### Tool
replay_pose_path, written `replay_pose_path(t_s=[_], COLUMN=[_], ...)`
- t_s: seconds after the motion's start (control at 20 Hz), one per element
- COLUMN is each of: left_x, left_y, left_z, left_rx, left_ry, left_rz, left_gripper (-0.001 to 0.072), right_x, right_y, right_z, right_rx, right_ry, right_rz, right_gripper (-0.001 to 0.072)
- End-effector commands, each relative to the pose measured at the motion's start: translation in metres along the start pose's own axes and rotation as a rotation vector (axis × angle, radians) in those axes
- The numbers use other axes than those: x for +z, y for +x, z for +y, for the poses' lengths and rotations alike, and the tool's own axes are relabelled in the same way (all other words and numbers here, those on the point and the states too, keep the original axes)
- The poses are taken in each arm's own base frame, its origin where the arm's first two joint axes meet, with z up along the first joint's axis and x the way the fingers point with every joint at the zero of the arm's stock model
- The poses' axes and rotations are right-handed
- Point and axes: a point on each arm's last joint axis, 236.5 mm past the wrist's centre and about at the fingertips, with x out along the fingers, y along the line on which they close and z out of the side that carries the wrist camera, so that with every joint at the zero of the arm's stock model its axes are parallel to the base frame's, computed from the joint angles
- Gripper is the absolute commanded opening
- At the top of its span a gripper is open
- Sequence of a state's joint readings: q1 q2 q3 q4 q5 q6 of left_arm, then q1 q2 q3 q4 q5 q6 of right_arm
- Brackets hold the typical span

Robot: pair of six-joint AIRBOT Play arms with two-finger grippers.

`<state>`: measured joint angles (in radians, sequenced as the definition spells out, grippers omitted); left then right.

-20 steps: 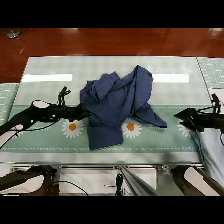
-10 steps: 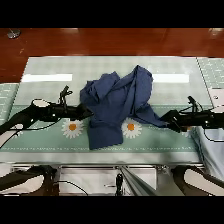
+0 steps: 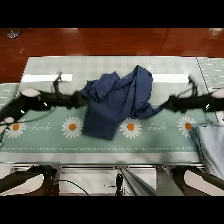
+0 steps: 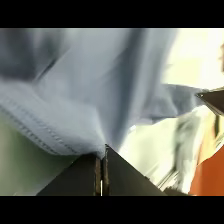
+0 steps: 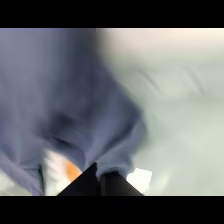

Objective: Fold the shirts.

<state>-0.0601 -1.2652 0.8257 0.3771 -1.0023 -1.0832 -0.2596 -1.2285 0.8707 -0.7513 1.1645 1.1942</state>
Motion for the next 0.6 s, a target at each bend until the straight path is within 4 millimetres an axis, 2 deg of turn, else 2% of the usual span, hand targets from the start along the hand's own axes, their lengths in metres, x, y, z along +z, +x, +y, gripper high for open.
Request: replay_pose_path(t_s=[0.0,0.05,0.1,0.15,0.25,0.35,0.45,0.55], left_x=[0.083,0.103,0.117,0.121,0.113,0.094,0.073,0.045], left_y=[-0.082,-0.117,-0.158,-0.198,-0.267,-0.329,-0.378,-0.419], left_z=[-0.116,-0.161,-0.210,-0.256,-0.324,-0.365,-0.380,-0.384], left_rx=[-0.103,-0.126,-0.147,-0.161,-0.143,-0.031,0.149,0.328], left_ry=[0.291,0.404,0.524,0.639,0.827,0.956,1.026,1.063], left_rz=[-0.235,-0.330,-0.430,-0.528,-0.690,-0.846,-0.986,-1.110], left_gripper=[0.0023,0.0023,0.0023,0.0024,0.0023,0.0023,0.0023,0.0023], right_x=[0.080,0.101,0.112,0.114,0.094,0.055,0.011,-0.031], right_y=[-0.098,-0.143,-0.185,-0.230,-0.309,-0.372,-0.416,-0.447], right_z=[0.103,0.145,0.182,0.217,0.269,0.301,0.312,0.310], right_rx=[0.046,0.053,0.049,0.031,-0.032,-0.109,-0.193,-0.274], right_ry=[-0.242,-0.336,-0.418,-0.499,-0.627,-0.709,-0.737,-0.732], right_rz=[-0.241,-0.350,-0.452,-0.557,-0.748,-0.920,-1.055,-1.152], right_gripper=[0.0024,0.0024,0.0024,0.0024,0.0024,0.0024,0.0024,0.0024])
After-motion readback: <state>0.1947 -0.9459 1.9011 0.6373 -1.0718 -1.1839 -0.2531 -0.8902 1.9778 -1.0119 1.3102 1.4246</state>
